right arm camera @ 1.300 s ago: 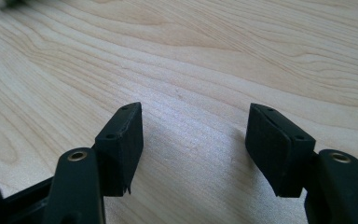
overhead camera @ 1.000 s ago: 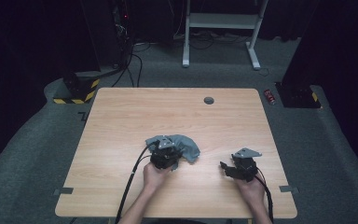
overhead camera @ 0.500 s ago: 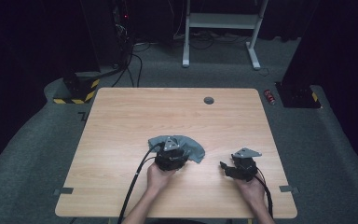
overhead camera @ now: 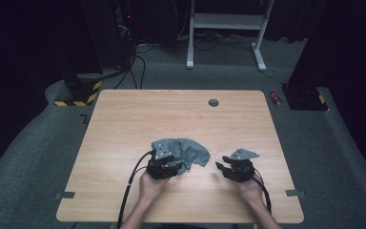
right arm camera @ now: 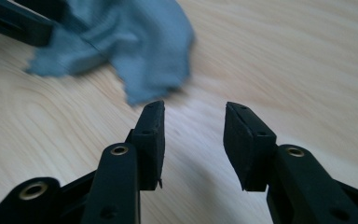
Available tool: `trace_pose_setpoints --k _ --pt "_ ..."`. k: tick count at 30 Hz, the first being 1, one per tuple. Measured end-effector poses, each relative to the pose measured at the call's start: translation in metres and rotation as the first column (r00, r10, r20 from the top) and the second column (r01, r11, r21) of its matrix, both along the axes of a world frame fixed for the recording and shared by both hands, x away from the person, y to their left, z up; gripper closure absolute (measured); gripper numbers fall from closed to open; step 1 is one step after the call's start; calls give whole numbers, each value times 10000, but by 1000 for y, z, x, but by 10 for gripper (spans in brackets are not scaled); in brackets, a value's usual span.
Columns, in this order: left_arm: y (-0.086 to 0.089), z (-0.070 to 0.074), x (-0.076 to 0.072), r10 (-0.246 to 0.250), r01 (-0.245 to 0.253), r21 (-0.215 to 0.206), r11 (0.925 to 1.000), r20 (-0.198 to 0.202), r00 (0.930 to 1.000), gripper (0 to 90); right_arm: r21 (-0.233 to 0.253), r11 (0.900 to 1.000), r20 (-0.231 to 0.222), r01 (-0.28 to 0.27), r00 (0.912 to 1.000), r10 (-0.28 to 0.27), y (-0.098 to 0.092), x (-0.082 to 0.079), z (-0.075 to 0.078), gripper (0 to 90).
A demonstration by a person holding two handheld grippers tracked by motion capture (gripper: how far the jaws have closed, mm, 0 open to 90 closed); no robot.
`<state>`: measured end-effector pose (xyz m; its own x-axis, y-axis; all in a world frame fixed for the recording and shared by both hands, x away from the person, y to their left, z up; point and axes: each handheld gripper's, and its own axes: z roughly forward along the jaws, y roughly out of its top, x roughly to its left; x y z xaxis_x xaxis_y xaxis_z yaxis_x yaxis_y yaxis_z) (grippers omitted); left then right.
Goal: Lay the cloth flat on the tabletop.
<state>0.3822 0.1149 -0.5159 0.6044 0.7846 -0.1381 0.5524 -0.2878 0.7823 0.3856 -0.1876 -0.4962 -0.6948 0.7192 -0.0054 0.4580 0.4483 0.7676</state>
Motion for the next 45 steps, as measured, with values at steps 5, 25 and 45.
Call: trace_pose_setpoints --k 5,25,45 --pt "3 -4 -5 253 -254 132 9996 107 9996 493 -334 9961 -73 -822 9966 820 30 8 2 627" --pt "1 -10 -12 443 -516 1315 9900 578 9973 564 -1457 9825 -573 -1162 9924 1089 53 23 -16 890" --pt "-7 -7 -19 -162 57 1689 9856 608 9980 783 -521 9972 49 -541 9985 544 22 18 11 889"
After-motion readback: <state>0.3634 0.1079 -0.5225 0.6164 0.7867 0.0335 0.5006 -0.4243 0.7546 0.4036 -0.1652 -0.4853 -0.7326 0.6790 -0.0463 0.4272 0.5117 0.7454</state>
